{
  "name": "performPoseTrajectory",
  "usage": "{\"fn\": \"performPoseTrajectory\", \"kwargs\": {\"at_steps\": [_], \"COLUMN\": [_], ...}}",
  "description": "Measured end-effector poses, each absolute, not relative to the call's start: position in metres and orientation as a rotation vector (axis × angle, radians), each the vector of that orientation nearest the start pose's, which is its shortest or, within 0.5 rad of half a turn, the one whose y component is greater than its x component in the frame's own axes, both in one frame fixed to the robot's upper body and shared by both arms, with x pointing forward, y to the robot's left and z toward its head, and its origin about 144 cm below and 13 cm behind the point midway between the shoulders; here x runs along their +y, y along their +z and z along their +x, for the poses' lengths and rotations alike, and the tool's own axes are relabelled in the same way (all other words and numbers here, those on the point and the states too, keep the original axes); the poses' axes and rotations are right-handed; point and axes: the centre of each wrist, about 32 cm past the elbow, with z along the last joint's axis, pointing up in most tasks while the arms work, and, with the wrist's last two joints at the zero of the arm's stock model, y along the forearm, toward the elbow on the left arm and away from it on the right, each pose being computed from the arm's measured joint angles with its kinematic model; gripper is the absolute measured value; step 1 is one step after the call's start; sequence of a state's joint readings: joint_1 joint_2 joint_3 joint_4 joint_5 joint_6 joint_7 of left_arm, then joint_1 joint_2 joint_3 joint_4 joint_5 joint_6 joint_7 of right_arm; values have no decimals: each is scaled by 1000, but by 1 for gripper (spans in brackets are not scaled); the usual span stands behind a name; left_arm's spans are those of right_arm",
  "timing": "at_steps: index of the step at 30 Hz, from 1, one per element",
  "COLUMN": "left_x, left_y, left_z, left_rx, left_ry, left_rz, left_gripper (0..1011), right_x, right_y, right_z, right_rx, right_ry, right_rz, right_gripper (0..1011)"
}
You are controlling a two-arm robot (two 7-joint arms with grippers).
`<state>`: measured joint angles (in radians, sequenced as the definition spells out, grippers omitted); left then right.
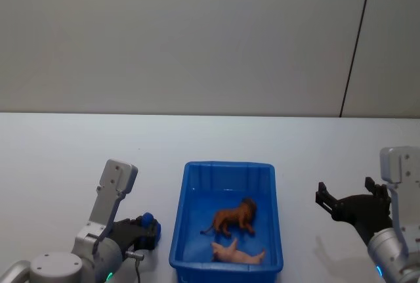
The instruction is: Pick up the two dolls from the table and place them into the box.
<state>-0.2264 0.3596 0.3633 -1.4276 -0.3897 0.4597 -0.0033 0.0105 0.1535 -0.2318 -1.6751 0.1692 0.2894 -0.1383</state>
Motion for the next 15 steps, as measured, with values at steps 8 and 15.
{"fn": "performPoseTrajectory", "kwargs": {"at_steps": [8, 15], "left_x": [239, 237], "left_y": [1157, 1172], "left_z": [505, 504], "left_rx": [244, 168], "left_ry": [1253, 1239], "left_rz": [401, 359], "left_gripper": [199, 159], "right_x": [-193, -193], "right_y": [1167, 1167], "right_z": [453, 453], "right_rx": [144, 144], "right_ry": [-1455, -1455], "right_rz": [-181, -181], "right_gripper": [1001, 1001]}}
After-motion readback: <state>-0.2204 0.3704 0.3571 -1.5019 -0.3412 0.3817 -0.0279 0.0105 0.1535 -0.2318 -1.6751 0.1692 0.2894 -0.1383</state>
